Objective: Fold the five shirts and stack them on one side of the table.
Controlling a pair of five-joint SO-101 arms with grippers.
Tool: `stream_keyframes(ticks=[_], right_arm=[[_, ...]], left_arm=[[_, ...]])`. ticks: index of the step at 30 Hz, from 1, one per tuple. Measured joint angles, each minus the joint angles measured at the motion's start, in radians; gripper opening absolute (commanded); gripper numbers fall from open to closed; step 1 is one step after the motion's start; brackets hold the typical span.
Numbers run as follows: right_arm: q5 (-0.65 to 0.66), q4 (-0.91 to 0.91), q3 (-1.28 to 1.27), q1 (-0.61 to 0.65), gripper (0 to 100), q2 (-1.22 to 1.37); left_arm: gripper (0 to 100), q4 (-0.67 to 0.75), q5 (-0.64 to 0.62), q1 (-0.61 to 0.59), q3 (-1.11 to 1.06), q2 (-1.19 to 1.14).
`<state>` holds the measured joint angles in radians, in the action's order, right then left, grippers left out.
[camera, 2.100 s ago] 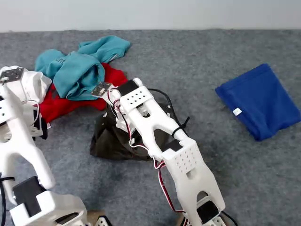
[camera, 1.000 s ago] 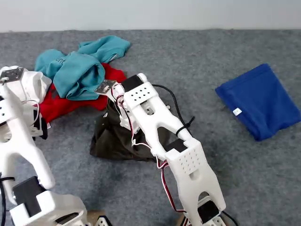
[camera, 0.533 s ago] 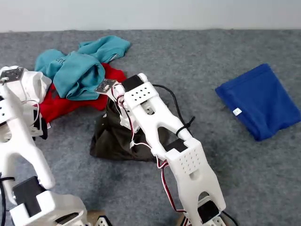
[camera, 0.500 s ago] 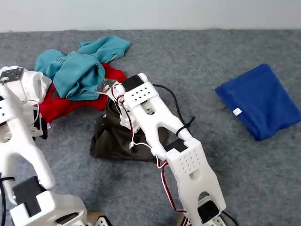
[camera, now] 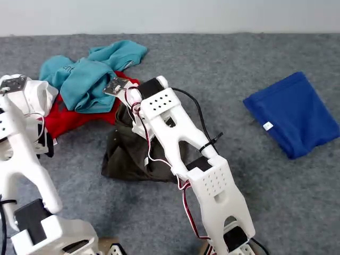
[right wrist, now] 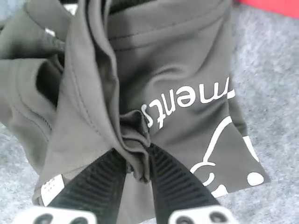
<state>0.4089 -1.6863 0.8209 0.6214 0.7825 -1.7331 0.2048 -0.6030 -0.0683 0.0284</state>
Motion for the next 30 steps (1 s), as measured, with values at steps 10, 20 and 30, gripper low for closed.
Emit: stream_keyframes(ticks=[10, 20, 30], right_arm=[[0.002, -0.046, 0.002, -0.029, 2.7, 0.000], [0.002, -0.055, 0.002, -0.023, 14.4, 0.000], [0.002, -0.055, 0.002, -0.018, 8.1, 0.000]], left_arm=[[12, 0.000, 0.000, 0.000, 0.000, 0.000], [12, 0.000, 0.000, 0.000, 0.000, 0.000], [12, 0.000, 0.000, 0.000, 0.000, 0.000]])
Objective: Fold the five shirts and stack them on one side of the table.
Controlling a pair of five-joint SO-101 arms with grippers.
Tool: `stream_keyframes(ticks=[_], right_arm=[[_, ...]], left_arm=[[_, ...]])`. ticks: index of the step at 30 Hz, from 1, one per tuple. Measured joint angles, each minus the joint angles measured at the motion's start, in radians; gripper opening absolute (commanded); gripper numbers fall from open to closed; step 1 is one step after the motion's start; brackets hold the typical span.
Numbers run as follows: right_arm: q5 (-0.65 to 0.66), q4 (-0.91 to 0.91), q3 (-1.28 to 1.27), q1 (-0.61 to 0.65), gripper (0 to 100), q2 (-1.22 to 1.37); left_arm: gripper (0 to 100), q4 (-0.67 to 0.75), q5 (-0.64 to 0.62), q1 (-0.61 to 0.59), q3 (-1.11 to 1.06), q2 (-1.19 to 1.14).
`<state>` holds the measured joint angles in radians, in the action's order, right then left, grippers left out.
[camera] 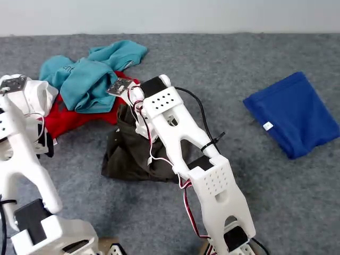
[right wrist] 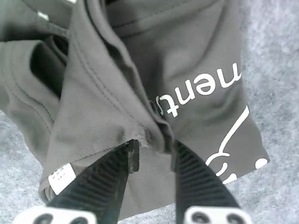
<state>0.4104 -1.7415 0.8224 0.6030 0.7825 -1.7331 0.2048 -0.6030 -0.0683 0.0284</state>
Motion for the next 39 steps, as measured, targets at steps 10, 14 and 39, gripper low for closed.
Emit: stream_keyframes(ticks=[10, 14, 39], right_arm=[[0.000, -0.002, 0.005, 0.000, 7.7, 0.074], [0.015, -0.002, 0.005, 0.000, 2.0, 0.074], [0.020, -0.009, 0.071, 0.292, 1.8, -0.021]], left_arm=[[12, 0.000, 0.000, 0.000, 0.000, 0.000], [12, 0.000, 0.000, 0.000, 0.000, 0.000], [12, 0.000, 0.000, 0.000, 0.000, 0.000]])
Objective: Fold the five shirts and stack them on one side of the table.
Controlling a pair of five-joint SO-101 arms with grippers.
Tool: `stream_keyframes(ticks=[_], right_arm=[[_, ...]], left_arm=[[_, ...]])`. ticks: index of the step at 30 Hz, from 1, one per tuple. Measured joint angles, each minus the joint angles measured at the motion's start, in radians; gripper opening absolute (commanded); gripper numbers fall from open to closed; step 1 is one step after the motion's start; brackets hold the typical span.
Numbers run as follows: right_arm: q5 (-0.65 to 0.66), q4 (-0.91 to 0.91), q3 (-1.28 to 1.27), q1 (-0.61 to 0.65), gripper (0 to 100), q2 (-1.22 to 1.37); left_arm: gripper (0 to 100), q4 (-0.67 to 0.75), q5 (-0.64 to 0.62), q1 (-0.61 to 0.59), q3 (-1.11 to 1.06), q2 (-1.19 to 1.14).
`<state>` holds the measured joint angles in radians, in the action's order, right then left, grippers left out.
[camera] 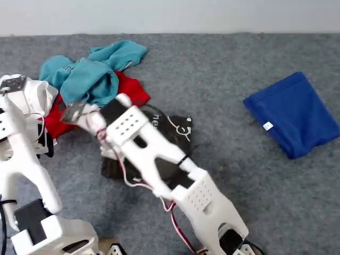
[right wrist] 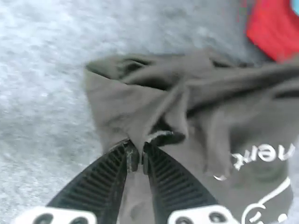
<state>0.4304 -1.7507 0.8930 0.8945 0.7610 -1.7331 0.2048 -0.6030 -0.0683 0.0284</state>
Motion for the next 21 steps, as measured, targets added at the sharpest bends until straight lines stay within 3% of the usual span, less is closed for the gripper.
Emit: stream_keyframes(ticks=[6, 12, 17, 21], right_arm=[[-0.005, 0.002, 0.000, 0.091, 1.9, 0.000], [-0.005, 0.044, 0.000, 0.100, 2.2, 0.005], [-0.006, 0.127, 0.014, 0.100, 14.1, 0.081], [-0.005, 0.130, 0.028, 0.120, 19.8, 0.101]], left_arm=[[12, 0.000, 0.008, 0.000, 0.000, 0.000], [12, 0.008, 0.002, -0.003, 0.000, 0.000], [12, 0.008, 0.012, -0.023, 0.023, -0.002], [12, 0.002, 0.008, -0.110, 0.118, -0.002]])
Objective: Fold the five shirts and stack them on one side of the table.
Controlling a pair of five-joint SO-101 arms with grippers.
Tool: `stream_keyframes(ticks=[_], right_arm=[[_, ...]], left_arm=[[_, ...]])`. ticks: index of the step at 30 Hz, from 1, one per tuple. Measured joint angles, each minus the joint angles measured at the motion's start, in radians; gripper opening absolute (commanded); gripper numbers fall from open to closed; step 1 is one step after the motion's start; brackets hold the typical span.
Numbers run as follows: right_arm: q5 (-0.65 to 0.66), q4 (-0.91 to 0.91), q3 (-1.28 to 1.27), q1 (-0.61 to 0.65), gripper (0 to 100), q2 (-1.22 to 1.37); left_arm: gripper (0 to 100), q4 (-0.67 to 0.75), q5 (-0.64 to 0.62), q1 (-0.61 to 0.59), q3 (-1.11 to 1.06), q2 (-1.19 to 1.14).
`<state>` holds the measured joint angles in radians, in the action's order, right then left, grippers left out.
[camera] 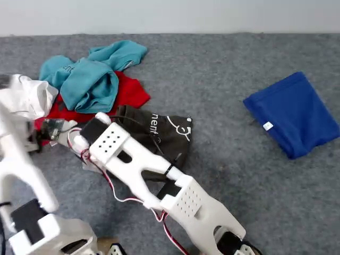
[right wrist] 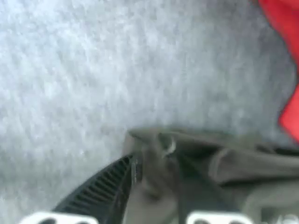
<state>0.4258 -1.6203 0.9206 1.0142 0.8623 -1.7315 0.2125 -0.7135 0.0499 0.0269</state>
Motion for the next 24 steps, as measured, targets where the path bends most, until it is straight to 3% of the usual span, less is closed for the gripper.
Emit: stream_keyframes(ticks=[9, 15, 24], right_arm=[[0.002, -0.132, 0.219, -0.017, 19.8, 0.015], [0.002, -0.133, 0.356, -0.178, 19.8, 0.015], [0.002, -0.133, 0.279, -0.348, 19.7, 0.025]], left_arm=[[12, -0.003, 0.000, -0.236, 0.115, 0.006], [12, -0.003, 0.005, -0.238, 0.115, 0.006], [12, -0.003, 0.003, -0.129, 0.057, 0.006]])
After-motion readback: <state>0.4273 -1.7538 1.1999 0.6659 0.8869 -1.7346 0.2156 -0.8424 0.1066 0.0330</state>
